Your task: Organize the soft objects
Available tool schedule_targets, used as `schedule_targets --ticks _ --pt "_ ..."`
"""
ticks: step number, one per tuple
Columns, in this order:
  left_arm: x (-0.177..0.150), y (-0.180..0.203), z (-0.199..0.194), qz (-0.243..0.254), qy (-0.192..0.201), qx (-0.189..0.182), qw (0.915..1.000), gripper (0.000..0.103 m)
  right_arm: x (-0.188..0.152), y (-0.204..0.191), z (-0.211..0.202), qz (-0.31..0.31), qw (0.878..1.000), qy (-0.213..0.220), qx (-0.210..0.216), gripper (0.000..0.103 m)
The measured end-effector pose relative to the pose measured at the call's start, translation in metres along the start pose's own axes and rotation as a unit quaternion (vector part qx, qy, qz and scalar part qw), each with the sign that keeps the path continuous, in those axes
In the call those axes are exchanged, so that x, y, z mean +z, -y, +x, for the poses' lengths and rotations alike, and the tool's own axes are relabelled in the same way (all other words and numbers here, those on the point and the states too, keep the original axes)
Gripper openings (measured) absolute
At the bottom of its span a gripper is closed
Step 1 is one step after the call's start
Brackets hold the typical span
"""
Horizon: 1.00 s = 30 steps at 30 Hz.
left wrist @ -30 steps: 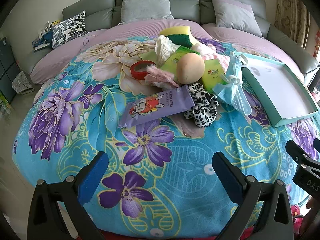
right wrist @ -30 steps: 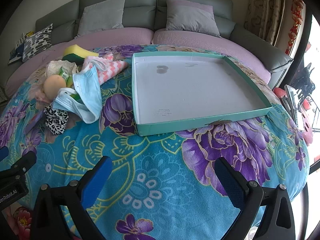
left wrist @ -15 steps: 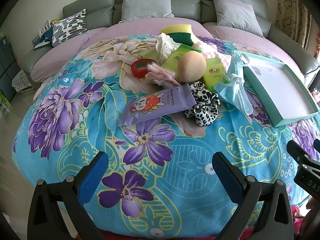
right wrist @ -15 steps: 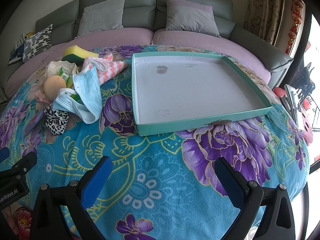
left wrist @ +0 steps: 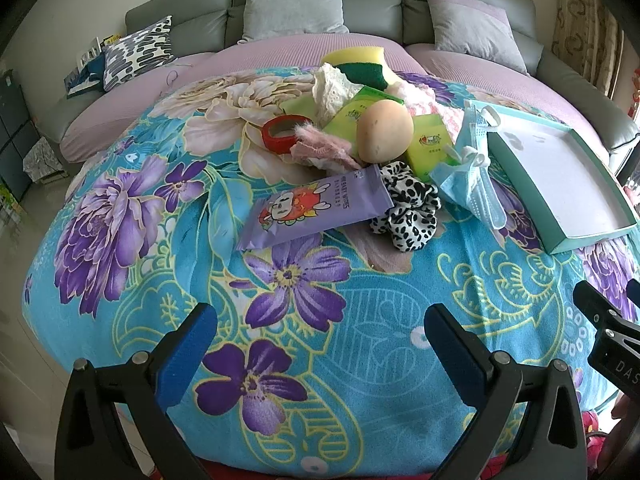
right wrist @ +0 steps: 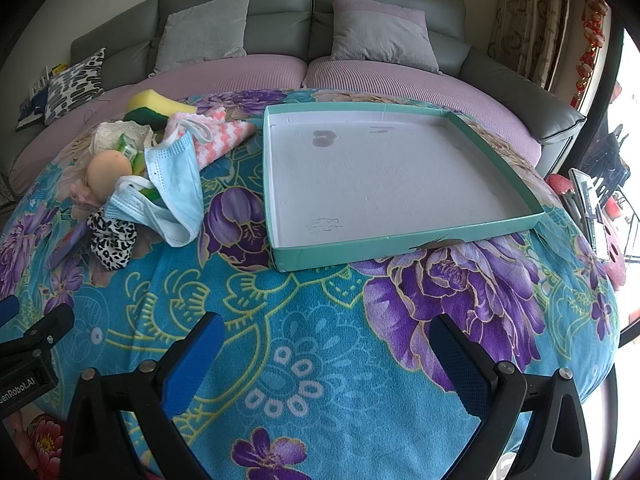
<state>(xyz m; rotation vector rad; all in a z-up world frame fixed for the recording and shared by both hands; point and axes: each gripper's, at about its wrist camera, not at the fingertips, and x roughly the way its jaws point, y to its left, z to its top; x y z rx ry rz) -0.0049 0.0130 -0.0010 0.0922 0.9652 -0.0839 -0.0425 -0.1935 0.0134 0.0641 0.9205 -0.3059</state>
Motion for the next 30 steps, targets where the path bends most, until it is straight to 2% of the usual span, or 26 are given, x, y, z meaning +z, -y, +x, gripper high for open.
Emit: schedule_targets --ticks 7,9,11,16,20,26,30 --pt "-0.002 0.0 -0.004 -0.001 0.008 0.0 1.0 0.103 -0.001 0.0 0.0 0.001 1.0 0.003 0.001 0.103" --pt "0.0 -0.003 -0.008 -0.006 0.013 -0.01 0.9998 0.103 -0.001 0.0 -0.004 0.002 1.0 0.01 0.005 0.103" --pt "0.006 -0.009 -0.015 -0.014 0.023 -0.031 0.9992 0.103 0.001 0.001 -0.01 0.001 1.0 0.018 0.016 0.103" --pt "0.026 -0.023 -0.019 -0.008 0.041 -0.026 0.9988 0.103 0.017 -0.003 -0.021 0.008 0.997 0.036 0.063 0.103" --pt "0.037 -0.039 -0.011 -0.028 0.039 -0.043 0.9979 0.103 0.032 -0.016 -0.026 0.001 0.994 0.054 0.099 0.103" --pt "0.038 -0.039 0.016 0.0 0.023 -0.029 0.9993 0.103 0.047 -0.041 -0.011 -0.028 0.991 0.042 0.123 0.103" --pt "0.041 -0.034 0.029 0.031 0.021 -0.003 0.9993 0.103 0.054 -0.055 0.006 -0.034 0.99 0.022 0.133 0.099"
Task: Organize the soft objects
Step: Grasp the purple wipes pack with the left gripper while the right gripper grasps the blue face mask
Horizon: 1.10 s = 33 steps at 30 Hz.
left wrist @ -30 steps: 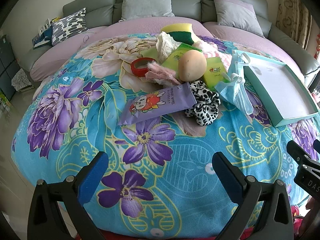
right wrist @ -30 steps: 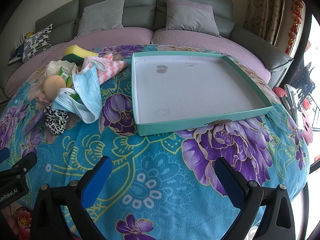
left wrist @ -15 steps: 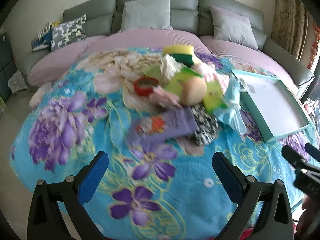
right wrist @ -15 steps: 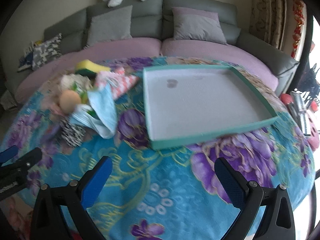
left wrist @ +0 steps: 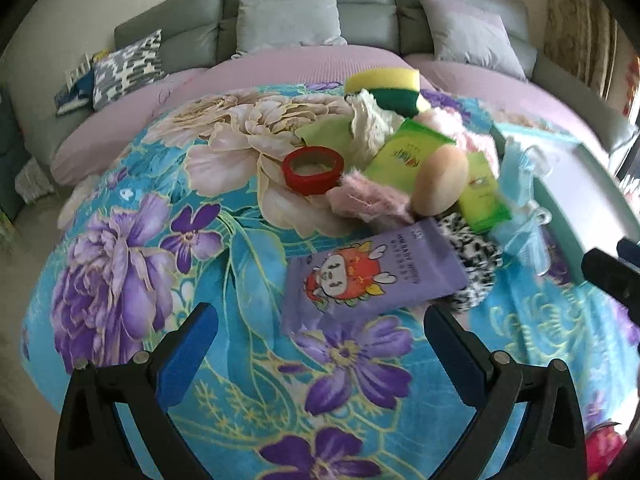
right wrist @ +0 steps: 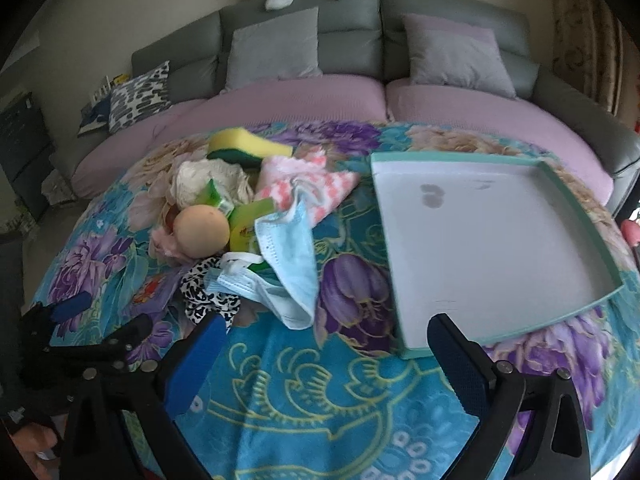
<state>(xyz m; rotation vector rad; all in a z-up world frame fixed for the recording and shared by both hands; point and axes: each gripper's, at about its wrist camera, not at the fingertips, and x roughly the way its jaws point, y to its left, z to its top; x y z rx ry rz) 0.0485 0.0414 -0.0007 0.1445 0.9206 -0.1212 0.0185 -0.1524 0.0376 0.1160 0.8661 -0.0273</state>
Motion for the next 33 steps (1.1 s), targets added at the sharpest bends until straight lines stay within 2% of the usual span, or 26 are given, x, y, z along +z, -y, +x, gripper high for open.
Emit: schedule_targets --ticks 4,7,9,11,14,18,23,26,28,29,33 --pt "0.002 0.008 0.011 0.043 0.003 0.031 0.9986 0.103 0.003 -0.005 0.016 -0.009 1.0 -0.019 0.001 0.092" --pt "0.003 0.011 0.018 0.066 0.004 0.039 0.9971 0.101 0.004 -0.011 0.027 -0.024 0.999 -0.031 0.005 0.089" --pt "0.004 0.012 0.022 0.077 0.004 0.04 0.9962 0.088 0.003 -0.015 0.033 -0.034 0.999 -0.037 0.005 0.088" --pt "0.005 0.013 0.028 0.082 -0.003 0.033 0.9961 0.082 0.003 -0.018 0.04 -0.041 0.998 -0.044 0.004 0.081" --pt "0.007 0.013 0.031 0.089 -0.001 0.029 0.9956 0.075 0.004 -0.02 0.05 -0.043 0.998 -0.054 0.006 0.079" --pt "0.011 0.015 0.033 0.094 0.002 0.022 0.9953 0.064 0.006 -0.023 0.058 -0.051 0.997 -0.058 0.007 0.072" --pt "0.014 0.019 0.034 0.102 0.004 0.014 0.9947 0.048 0.008 -0.027 0.071 -0.054 0.996 -0.064 0.009 0.057" --pt "0.015 0.018 0.035 0.103 0.003 0.011 0.9947 0.045 0.009 -0.027 0.076 -0.052 0.996 -0.068 0.016 0.045" --pt "0.015 0.017 0.035 0.1 0.003 0.007 0.9949 0.045 0.009 -0.028 0.077 -0.052 0.996 -0.067 0.019 0.042" --pt "0.015 0.017 0.035 0.1 0.004 0.005 0.995 0.044 0.009 -0.028 0.077 -0.053 0.996 -0.065 0.021 0.035" --pt "0.014 0.015 0.034 0.102 0.006 0.002 0.9948 0.033 0.008 -0.027 0.075 -0.05 0.996 -0.065 0.027 0.03"
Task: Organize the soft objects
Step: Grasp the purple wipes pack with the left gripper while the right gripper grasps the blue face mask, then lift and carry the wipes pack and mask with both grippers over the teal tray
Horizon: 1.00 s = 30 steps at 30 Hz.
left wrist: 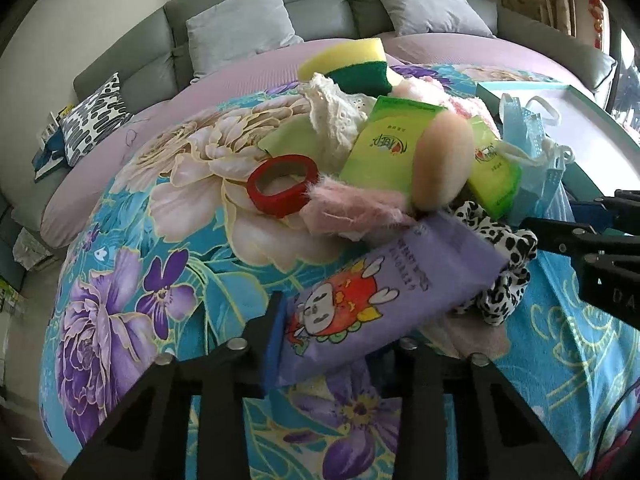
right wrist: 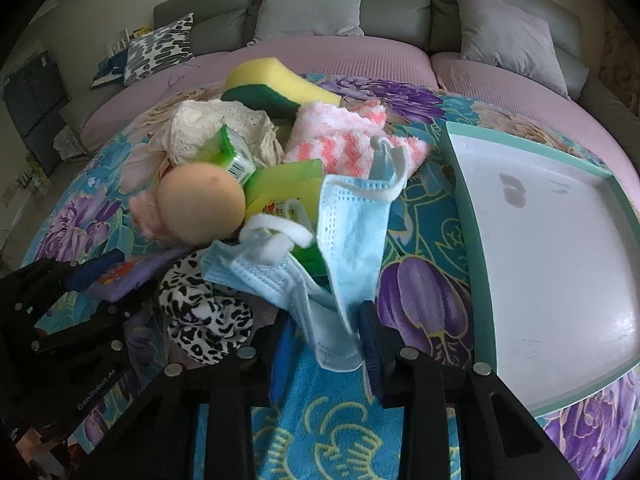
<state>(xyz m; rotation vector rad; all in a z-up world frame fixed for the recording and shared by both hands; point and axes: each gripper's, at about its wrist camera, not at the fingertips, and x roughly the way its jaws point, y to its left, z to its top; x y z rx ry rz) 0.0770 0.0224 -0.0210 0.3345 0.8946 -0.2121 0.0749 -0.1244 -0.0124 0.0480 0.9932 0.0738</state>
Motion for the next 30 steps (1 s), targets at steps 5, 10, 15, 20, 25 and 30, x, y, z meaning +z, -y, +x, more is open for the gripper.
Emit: schedule_targets --ticks 5,10,15,20,25,30 --pt "-0.002 0.0 -0.003 0.003 0.003 -0.003 1.0 0.024 0.0 0.002 -0.003 0.01 1.0 0.005 0.006 0.025" --pt "-0.005 0.002 -0.012 0.01 0.006 -0.009 0.9999 0.015 -0.001 0.004 -0.011 0.016 1.0 0.016 0.012 0.024" --pt "-0.008 0.001 -0.027 0.0 0.018 -0.015 0.9997 0.011 -0.003 0.006 -0.024 0.024 0.999 0.035 0.021 0.022" --pt "-0.004 -0.007 -0.045 -0.023 0.035 -0.026 0.9987 0.011 -0.005 0.009 -0.035 0.033 0.998 0.053 0.029 0.018" --pt "0.014 -0.01 -0.072 -0.036 0.071 -0.035 0.9962 0.011 -0.001 0.013 -0.056 0.042 0.994 0.088 0.04 0.013" --pt "0.046 -0.005 -0.091 -0.039 0.108 -0.055 0.9919 0.011 0.013 0.023 -0.084 0.056 0.988 0.138 0.047 0.013"
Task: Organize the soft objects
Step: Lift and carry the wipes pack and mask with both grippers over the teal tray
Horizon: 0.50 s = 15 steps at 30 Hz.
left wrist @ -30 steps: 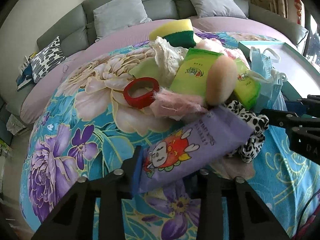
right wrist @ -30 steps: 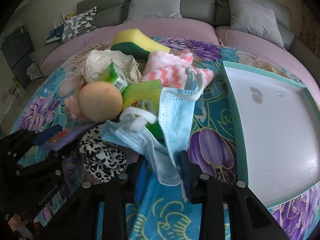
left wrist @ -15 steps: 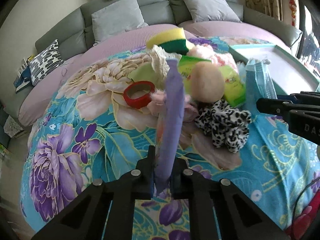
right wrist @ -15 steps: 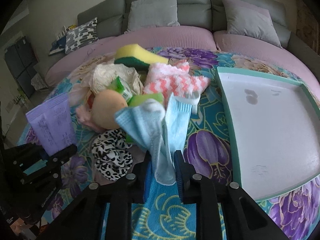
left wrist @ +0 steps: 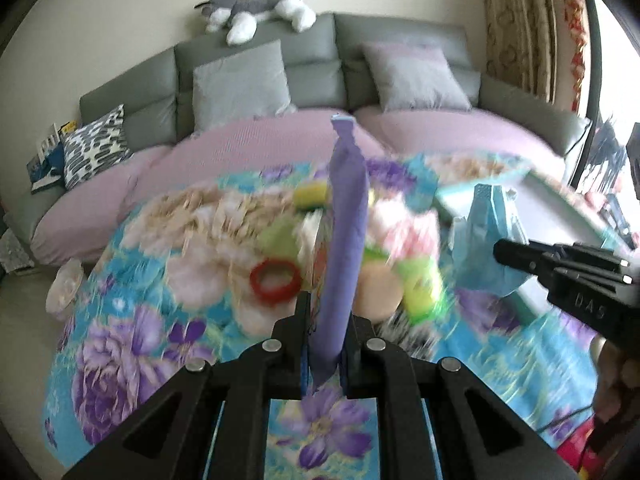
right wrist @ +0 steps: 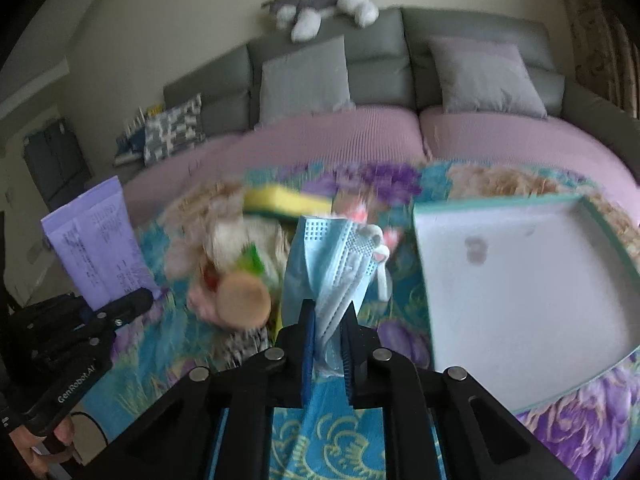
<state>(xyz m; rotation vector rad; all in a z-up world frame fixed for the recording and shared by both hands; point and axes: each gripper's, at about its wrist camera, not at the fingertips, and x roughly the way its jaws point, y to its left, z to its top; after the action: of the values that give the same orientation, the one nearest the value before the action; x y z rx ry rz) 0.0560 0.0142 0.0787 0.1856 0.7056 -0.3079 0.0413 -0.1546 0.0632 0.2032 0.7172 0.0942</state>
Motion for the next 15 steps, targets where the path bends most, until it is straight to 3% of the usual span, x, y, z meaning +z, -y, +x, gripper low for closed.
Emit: schedule_targets --ticks 6,11,15 --pt "0.038 0.024 0.002 -0.009 0.028 -0.038 0.9988 0.011 0.028 0.014 -0.027 0.016 0.998 0.06 -0.001 0.013" --pt "0.064 0.056 0.014 0.007 0.036 -0.062 0.9974 0.011 0.048 0.042 -0.045 0.046 0.992 0.112 -0.038 0.013" --pt "0.079 0.081 0.033 0.015 0.027 -0.08 0.9963 0.011 0.054 0.072 -0.05 0.069 0.986 0.128 -0.082 0.013"
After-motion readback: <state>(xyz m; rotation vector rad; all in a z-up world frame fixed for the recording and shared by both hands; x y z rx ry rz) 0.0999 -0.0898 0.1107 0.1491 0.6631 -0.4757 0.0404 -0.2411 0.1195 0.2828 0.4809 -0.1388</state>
